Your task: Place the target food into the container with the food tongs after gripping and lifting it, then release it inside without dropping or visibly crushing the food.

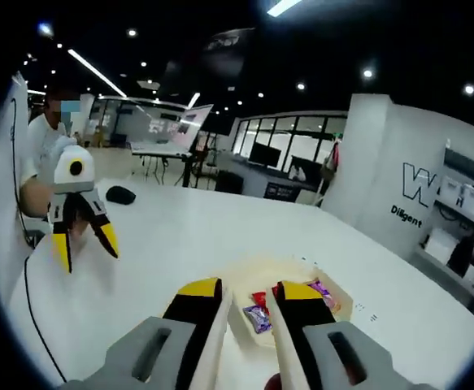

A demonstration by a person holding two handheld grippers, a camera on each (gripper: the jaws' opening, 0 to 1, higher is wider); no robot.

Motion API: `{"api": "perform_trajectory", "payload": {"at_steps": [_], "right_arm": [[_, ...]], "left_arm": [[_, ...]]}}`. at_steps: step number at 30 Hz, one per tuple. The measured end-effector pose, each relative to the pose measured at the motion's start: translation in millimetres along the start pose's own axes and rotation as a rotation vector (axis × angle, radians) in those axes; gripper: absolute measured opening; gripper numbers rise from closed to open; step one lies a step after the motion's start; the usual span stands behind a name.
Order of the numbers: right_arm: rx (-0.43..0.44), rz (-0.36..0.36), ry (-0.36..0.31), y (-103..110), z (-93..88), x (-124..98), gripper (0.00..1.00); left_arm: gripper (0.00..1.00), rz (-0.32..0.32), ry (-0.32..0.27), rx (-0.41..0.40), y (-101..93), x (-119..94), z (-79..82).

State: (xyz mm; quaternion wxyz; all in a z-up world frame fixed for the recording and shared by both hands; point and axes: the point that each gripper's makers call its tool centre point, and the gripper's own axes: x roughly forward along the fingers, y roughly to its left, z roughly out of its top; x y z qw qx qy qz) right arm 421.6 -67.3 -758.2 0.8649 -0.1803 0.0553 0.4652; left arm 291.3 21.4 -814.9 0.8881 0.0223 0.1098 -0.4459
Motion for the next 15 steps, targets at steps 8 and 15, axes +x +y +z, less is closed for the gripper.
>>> {"api": "perform_trajectory", "payload": {"at_steps": [8,15], "right_arm": [[0.026,-0.056,-0.008,16.0,7.0,-18.8,0.20],[0.039,-0.102,-0.025,34.1,19.9,-37.6,0.20]], "left_arm": [[0.54,0.025,-0.009,0.016,0.2,-2.8,5.3],[0.57,0.038,-0.014,0.030,-0.2,-7.5,9.8]]}}
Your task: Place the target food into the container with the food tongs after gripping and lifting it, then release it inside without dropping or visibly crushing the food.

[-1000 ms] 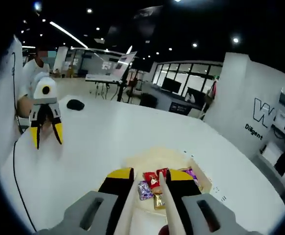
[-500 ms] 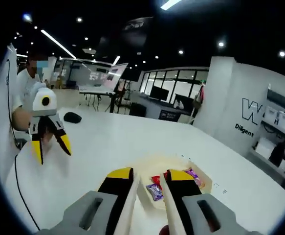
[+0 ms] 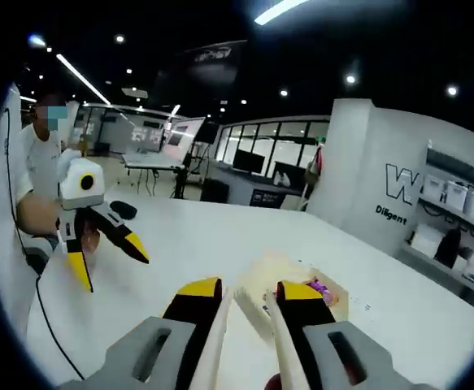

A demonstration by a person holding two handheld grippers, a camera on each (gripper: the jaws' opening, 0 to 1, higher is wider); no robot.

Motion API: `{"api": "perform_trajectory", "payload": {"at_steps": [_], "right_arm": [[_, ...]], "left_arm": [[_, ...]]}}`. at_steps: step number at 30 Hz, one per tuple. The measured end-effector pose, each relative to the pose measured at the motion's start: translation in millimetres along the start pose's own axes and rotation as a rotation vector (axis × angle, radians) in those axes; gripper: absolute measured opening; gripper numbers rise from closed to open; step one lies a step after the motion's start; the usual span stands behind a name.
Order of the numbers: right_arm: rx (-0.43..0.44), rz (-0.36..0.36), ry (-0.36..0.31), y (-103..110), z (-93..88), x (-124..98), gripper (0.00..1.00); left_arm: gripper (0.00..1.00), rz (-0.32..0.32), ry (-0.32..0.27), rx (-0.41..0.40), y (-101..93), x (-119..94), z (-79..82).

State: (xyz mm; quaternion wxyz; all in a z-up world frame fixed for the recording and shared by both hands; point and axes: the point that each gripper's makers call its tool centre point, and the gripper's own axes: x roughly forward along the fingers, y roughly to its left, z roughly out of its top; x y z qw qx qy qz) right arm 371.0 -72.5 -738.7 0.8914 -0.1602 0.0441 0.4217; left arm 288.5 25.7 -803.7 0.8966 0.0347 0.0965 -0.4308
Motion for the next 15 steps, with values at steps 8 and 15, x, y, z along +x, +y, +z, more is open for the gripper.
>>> {"api": "perform_trajectory", "payload": {"at_steps": [8,15], "right_arm": [[0.004,-0.036,-0.016,13.5,17.7,-25.1,0.20],[0.020,-0.067,-0.005,28.8,31.0,-47.8,0.20]], "left_arm": [[0.59,0.014,-0.011,0.019,-2.2,-5.2,6.6],[0.60,0.017,-0.023,0.034,-8.3,-9.9,11.0]]}}
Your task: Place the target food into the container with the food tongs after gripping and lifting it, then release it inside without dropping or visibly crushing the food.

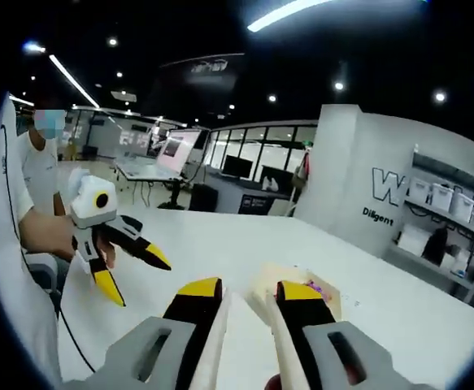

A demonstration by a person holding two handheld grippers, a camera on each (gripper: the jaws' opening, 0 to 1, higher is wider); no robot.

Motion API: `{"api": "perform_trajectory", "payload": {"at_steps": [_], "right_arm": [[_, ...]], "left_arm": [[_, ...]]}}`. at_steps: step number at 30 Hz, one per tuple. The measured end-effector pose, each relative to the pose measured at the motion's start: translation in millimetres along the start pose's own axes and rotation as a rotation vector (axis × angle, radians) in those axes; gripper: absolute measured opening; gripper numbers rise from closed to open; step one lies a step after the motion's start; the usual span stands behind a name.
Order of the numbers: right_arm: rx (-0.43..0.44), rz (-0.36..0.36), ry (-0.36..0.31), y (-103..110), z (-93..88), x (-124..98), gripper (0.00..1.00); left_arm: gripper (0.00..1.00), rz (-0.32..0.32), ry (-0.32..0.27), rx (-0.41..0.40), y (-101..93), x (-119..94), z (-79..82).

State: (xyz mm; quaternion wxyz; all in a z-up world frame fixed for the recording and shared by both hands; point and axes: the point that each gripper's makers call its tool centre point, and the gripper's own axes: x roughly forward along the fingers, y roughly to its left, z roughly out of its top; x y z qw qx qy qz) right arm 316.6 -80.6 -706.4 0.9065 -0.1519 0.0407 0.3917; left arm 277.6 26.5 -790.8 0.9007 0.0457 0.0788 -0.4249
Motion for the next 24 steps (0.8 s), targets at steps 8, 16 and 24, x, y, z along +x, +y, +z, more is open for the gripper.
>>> {"api": "perform_trajectory", "payload": {"at_steps": [8,16,24], "right_arm": [[0.012,0.003,0.037,17.6,12.5,-23.4,0.20],[0.005,0.004,0.061,32.9,25.5,-42.7,0.20],[-0.015,0.023,0.102,47.3,33.7,-53.6,0.20]], "left_arm": [[0.61,0.007,-0.012,0.008,-5.4,-6.3,3.2],[0.61,0.012,-0.013,0.015,-8.1,-10.7,4.3],[0.61,0.025,-0.014,0.014,-5.4,-11.8,4.9]]}}
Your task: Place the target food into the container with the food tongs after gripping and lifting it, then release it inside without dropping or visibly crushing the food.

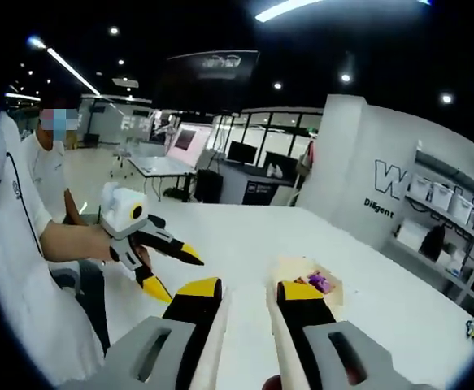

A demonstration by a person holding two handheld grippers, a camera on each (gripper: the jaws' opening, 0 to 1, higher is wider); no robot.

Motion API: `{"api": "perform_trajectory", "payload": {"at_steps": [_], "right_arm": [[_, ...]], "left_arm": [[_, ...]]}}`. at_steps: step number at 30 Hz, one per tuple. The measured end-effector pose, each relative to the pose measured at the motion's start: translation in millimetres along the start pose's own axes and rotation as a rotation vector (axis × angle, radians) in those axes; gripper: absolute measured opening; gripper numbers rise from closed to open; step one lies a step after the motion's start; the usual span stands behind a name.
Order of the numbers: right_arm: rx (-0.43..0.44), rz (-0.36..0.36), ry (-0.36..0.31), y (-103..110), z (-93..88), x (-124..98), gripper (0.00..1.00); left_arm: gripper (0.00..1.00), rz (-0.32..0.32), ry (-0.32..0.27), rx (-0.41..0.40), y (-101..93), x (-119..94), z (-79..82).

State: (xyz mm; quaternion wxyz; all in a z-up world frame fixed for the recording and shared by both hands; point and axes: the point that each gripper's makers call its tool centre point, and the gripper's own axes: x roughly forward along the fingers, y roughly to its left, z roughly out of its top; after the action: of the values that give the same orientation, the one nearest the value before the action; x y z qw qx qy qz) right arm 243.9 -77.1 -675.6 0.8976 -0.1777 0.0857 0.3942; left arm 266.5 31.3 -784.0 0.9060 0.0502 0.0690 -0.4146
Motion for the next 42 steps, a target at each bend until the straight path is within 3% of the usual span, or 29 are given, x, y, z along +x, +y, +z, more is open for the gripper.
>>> {"api": "perform_trajectory", "payload": {"at_steps": [7,23,42], "right_arm": [[0.033,-0.001,0.010,-1.4,-17.0,15.9,0.20],[0.090,0.098,-0.037,2.8,-45.4,62.1,0.20],[0.125,0.208,-0.068,0.5,-70.2,105.4,0.20]], "left_arm": [[0.61,0.009,0.010,-0.010,4.8,-0.8,-5.1],[0.61,0.019,0.028,-0.033,27.2,6.7,-13.9],[0.56,-0.058,0.039,-0.031,41.5,25.5,-11.1]]}}
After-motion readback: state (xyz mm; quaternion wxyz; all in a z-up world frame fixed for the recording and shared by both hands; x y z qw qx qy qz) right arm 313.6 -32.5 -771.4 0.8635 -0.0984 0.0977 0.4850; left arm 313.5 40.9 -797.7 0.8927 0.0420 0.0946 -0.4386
